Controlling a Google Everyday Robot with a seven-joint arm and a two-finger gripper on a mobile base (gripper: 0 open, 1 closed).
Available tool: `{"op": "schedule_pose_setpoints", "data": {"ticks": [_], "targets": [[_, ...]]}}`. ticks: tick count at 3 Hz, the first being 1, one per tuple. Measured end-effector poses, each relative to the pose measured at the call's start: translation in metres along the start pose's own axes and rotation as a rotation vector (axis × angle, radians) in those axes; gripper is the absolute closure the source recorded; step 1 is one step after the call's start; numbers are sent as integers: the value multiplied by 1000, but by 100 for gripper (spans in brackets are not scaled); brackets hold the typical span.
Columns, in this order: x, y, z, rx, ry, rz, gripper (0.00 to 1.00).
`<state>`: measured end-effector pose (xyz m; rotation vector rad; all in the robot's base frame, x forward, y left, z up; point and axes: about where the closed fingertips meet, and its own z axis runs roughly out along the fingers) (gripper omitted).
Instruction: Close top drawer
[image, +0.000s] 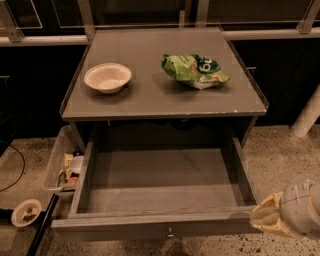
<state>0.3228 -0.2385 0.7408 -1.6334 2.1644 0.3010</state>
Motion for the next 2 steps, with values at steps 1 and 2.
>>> {"op": "schedule_pose_setpoints", "data": {"ticks": [1,2], "targets": [[12,9,40,0,-54,-5,100],[17,21,86,-33,-79,-31,100]]}}
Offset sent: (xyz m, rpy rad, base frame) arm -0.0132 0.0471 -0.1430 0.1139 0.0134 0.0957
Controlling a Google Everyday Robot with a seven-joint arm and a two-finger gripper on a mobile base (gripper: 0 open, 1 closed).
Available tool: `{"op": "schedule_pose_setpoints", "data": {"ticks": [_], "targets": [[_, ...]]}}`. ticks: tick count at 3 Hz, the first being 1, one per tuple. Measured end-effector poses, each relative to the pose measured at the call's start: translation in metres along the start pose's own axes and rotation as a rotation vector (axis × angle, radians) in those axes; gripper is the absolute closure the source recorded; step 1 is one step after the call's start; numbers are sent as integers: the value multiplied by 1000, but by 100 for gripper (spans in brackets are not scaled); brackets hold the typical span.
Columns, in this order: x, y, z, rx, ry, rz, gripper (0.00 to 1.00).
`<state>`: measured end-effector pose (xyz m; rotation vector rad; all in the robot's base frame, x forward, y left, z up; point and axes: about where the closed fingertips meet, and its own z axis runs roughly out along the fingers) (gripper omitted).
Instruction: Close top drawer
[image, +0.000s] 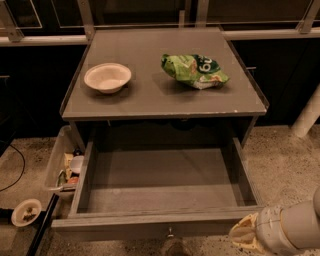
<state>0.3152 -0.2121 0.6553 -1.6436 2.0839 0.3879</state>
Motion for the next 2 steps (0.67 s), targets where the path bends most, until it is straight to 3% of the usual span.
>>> {"op": "schedule_pose_setpoints", "data": {"ticks": [1,2], "targets": [[4,0,28,-18,-18,-21,100],[4,0,30,-17,-20,-20,82]]}}
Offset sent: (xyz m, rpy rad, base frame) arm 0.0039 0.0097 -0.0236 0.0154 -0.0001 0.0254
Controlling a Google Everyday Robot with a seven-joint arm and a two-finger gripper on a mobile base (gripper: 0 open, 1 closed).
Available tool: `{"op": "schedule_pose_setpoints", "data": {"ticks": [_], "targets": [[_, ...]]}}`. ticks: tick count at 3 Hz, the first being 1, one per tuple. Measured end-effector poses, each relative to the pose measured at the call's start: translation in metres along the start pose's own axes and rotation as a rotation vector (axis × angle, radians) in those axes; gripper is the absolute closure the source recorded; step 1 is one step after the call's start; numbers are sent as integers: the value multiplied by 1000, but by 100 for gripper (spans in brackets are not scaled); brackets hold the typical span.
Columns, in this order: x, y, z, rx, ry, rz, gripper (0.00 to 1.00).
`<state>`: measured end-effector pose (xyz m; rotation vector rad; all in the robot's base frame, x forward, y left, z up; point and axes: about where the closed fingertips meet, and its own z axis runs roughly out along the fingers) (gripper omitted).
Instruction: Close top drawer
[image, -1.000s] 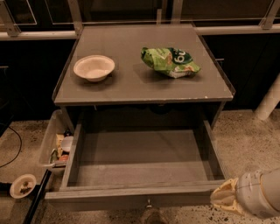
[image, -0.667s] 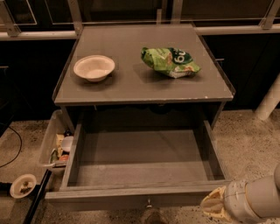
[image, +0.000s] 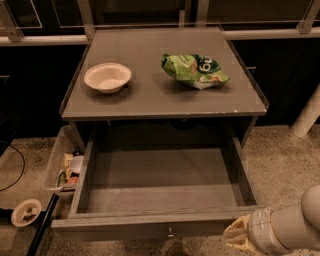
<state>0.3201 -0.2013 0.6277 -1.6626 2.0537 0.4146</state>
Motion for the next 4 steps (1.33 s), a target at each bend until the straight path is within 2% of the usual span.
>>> {"op": "schedule_pose_setpoints", "data": {"ticks": [3,4], "targets": [[0,0,0,0,-1,0,12],[-6,-12,-2,37,-15,-15,0]]}}
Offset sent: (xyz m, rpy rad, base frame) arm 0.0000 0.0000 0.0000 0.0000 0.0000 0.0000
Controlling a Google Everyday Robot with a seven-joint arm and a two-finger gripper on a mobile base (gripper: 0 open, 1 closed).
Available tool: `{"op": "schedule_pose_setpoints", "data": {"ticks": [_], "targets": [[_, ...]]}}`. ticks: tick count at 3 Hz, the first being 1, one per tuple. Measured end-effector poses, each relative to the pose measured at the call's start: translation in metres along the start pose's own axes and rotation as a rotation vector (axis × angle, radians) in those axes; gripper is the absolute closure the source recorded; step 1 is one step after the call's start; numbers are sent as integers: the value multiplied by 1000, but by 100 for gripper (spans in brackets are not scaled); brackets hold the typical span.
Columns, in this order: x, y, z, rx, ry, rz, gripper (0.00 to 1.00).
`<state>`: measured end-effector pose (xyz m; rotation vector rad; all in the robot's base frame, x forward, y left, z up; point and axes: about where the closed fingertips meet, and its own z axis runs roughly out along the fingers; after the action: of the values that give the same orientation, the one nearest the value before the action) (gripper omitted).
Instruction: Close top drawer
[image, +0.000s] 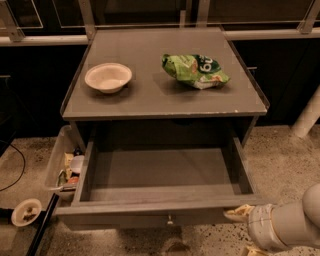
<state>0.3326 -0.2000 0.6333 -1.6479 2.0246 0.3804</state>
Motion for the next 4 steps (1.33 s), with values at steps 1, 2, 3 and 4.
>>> {"op": "schedule_pose_setpoints", "data": {"ticks": [1,2,3,4], "targets": [[0,2,0,0,0,0,18],[-20,-33,3,35,-30,-78,42],[-36,-81,7,62,-41,-148,65],[-42,-127,7,91,-29,-175,88]]}}
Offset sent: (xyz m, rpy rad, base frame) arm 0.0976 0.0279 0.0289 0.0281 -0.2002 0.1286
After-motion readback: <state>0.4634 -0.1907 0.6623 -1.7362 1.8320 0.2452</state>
